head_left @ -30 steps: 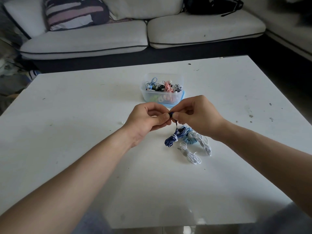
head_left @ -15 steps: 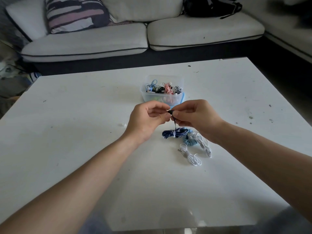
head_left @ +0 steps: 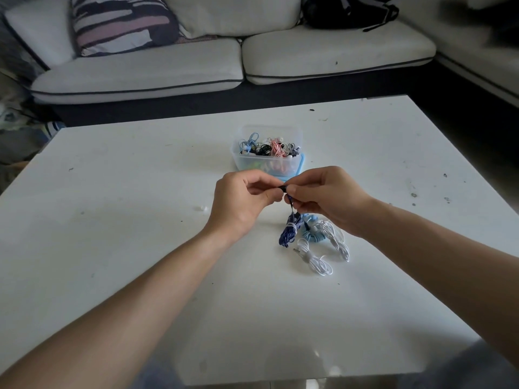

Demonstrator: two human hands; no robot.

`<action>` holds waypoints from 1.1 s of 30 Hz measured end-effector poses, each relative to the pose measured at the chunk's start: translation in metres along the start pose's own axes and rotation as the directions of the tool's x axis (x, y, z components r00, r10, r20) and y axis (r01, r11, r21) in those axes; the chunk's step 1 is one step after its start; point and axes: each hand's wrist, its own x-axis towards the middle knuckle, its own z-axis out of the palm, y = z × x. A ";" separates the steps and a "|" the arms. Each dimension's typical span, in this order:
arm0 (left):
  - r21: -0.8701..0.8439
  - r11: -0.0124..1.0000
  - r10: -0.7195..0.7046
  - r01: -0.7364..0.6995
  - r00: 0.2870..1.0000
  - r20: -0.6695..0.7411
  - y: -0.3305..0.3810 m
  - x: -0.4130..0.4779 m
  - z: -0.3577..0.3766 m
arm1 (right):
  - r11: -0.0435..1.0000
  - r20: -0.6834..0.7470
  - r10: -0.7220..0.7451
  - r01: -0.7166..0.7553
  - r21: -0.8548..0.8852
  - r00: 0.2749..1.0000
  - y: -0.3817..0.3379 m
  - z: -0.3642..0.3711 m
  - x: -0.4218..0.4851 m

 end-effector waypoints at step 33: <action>0.362 0.929 -0.166 0.081 0.963 0.211 -0.036 -0.002 0.008 | 0.926 0.168 -0.008 -0.056 0.374 0.986 -0.008 -0.008 -0.001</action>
